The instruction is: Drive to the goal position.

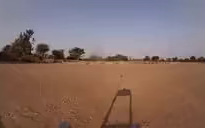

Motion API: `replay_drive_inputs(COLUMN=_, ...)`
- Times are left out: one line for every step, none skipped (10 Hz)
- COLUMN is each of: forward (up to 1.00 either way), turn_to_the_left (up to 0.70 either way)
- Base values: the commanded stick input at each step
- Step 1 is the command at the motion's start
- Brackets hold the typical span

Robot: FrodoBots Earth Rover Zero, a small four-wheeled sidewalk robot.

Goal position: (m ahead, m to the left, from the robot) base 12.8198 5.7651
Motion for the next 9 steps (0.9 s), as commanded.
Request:
replay_drive_inputs(forward=0.67, turn_to_the_left=0.00)
replay_drive_inputs(forward=0.67, turn_to_the_left=0.00)
replay_drive_inputs(forward=0.67, turn_to_the_left=0.00)
replay_drive_inputs(forward=0.67, turn_to_the_left=0.00)
replay_drive_inputs(forward=0.67, turn_to_the_left=0.00)
replay_drive_inputs(forward=0.67, turn_to_the_left=0.00)
replay_drive_inputs(forward=0.67, turn_to_the_left=0.00)
replay_drive_inputs(forward=0.67, turn_to_the_left=0.00)
replay_drive_inputs(forward=0.67, turn_to_the_left=0.00)
